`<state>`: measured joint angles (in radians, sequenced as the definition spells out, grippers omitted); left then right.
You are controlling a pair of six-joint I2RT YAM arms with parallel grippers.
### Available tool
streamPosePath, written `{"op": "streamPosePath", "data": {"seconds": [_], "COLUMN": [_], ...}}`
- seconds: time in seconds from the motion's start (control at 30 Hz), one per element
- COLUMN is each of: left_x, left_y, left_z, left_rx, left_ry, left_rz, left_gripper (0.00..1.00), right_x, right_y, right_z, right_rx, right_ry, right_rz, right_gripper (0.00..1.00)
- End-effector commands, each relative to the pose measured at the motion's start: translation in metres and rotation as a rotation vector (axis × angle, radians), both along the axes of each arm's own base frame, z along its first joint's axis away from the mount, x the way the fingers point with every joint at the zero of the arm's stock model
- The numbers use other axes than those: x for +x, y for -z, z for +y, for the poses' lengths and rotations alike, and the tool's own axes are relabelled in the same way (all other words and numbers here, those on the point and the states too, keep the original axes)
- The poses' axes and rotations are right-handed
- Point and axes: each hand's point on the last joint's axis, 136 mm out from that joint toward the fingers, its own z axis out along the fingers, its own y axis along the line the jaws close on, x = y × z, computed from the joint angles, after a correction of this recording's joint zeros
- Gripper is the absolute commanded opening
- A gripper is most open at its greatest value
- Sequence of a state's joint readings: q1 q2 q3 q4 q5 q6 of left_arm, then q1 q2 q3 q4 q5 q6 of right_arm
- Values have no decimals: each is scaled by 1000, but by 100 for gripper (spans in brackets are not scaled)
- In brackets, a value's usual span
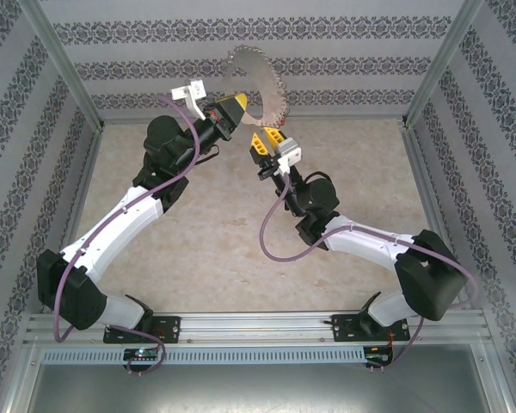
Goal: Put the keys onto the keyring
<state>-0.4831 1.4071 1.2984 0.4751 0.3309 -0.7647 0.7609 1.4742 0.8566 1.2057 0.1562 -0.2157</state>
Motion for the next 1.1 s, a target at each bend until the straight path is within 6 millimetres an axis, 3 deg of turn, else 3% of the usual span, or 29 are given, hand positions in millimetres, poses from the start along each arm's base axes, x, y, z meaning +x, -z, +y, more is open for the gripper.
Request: {"op": "streamPosePath", "data": {"seconds": [0.0, 0.23, 0.6, 0.93, 1.07], "left_x": [-12, -13, -12, -10, -5], "left_y": [-28, -28, -23, -18, -7], "left_z": [0, -1, 0, 2, 4], "left_rx": [-39, -38, -28, -19, 6], "left_ry": [6, 5, -6, -21, -51], "left_rz": [-67, -64, -53, -38, -15], "left_gripper": [0, 0, 0, 0, 0], "right_x": [7, 19, 11, 14, 7], "right_y": [-14, -11, -15, -9, -1], "right_z": [-7, -18, -17, -18, -11], "right_rx": [50, 84, 87, 97, 103], "right_ry": [35, 114, 62, 31, -67], "right_rz": [-17, 19, 6, 48, 106], "right_gripper": [28, 26, 20, 4, 0]}}
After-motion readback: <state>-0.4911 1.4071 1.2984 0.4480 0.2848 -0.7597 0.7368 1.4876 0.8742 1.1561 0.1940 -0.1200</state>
